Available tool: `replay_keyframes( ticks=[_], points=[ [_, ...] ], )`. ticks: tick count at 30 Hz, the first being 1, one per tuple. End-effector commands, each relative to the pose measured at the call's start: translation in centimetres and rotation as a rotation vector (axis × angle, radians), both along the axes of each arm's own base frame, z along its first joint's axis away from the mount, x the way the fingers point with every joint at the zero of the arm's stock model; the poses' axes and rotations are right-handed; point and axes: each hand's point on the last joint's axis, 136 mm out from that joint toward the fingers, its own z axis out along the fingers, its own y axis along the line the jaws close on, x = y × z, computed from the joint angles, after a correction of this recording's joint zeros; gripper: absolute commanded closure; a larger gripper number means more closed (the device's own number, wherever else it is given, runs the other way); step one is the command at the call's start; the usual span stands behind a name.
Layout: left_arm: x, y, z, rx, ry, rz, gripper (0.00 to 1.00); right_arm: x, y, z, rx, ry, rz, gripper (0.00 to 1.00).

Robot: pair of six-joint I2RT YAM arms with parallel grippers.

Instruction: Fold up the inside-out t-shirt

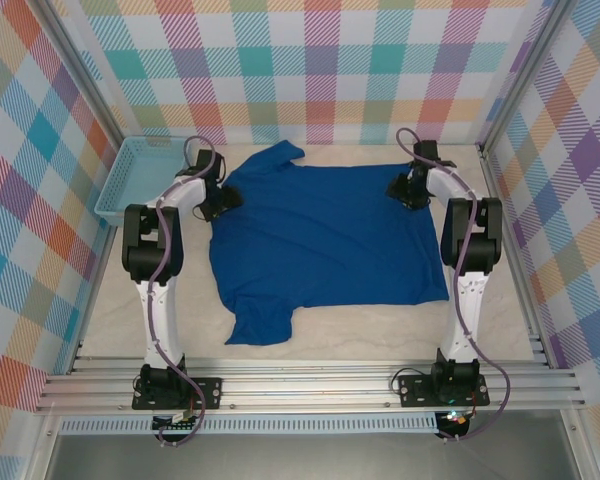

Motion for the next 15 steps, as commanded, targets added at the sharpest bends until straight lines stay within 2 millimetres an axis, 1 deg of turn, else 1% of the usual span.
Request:
replay_keyframes(
  ticks=[1,5,8,11,13,15],
  points=[
    [-1.6,2.0,-2.8,0.012,0.112,0.015,0.30,-2.3,-0.4,-1.5,0.017,0.109,-0.038,0.48],
    [-1.1,2.7,-2.4,0.012,0.105,0.004,0.30,-4.2,-0.1,-1.5,0.034,0.137,-0.047,0.49],
    [-1.3,2.8,-2.1,0.027,0.114,-0.022,0.30,-5.6,0.3,-0.8,0.050,0.137,-0.062,0.49],
    [-1.3,2.6,-1.5,0.021,0.110,-0.043,0.29,-6.9,-0.1,0.0,0.014,0.131,-0.075,0.49],
    [-1.3,2.1,-1.0,0.000,0.110,-0.061,0.29,-6.9,-0.6,0.4,-0.018,0.107,-0.080,0.48],
    [-1.1,1.8,-0.1,-0.011,0.088,-0.067,0.29,-6.0,-1.3,1.2,-0.060,0.077,-0.059,0.48]
  ],
)
